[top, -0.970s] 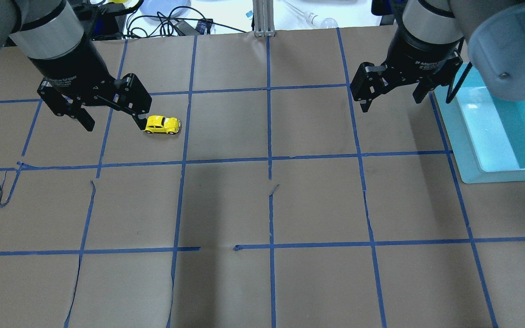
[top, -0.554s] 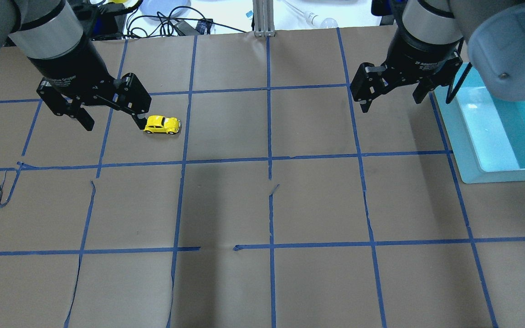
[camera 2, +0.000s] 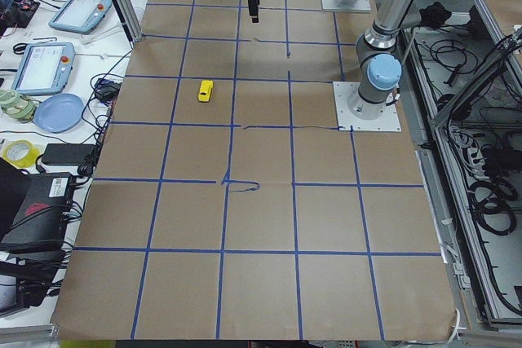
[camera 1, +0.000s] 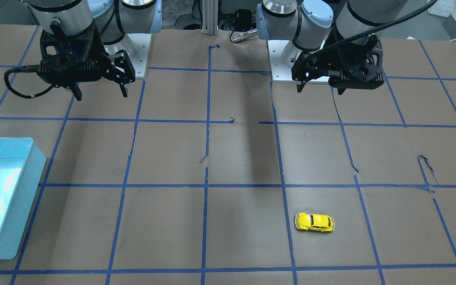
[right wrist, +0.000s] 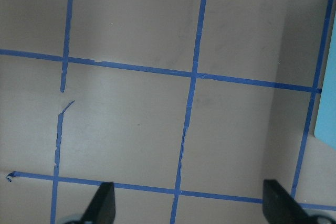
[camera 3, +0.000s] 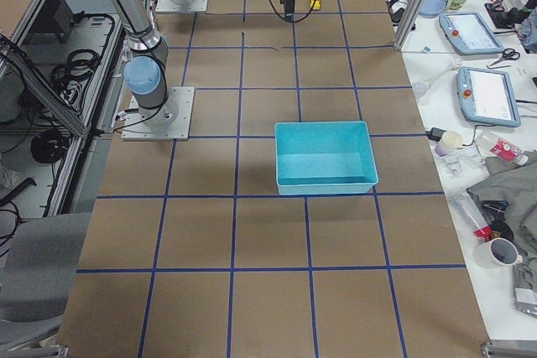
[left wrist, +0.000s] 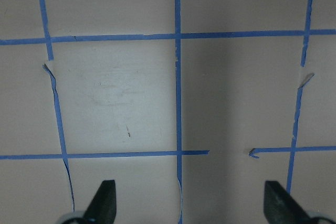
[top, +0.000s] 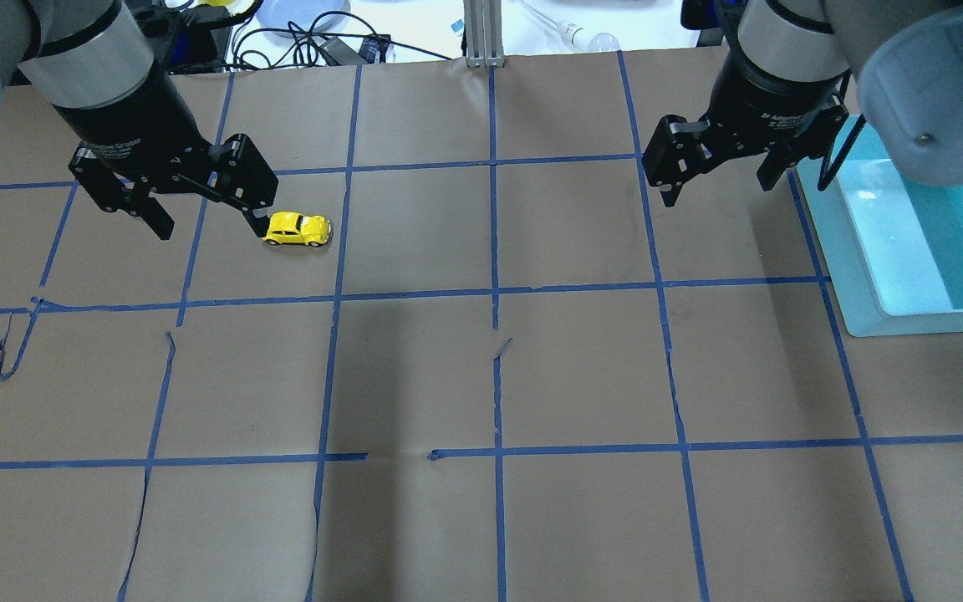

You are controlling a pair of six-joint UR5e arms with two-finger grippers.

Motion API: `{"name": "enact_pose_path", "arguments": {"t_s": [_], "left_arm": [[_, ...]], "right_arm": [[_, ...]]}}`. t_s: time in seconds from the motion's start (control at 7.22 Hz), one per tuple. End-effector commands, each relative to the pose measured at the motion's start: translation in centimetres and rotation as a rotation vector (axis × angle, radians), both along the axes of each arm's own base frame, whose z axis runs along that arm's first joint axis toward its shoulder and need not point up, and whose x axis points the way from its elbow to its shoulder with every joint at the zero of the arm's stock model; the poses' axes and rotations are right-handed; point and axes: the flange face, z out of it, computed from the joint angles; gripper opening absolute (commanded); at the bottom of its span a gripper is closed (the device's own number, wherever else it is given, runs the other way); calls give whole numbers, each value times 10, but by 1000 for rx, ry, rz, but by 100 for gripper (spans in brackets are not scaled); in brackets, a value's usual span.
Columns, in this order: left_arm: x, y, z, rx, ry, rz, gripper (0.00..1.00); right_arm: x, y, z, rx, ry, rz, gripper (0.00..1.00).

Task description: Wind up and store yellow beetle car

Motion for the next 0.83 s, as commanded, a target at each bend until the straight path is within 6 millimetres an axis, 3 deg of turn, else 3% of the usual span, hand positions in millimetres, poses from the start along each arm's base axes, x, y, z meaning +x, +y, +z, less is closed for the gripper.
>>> {"name": "enact_pose_path", "arguments": {"t_s": [0.0,0.42,0.69], "left_arm": [[-1,-2,-1,-3,3,0,100],[2,-34,-19,-108,-4,71,100],[3,-45,-28,-161,-14,450,100]], "right_arm": [[-1,0,0,0,0,0,100],[0,0,-1,0,0,2,100],[0,0,-1,0,0,2,100]]}}
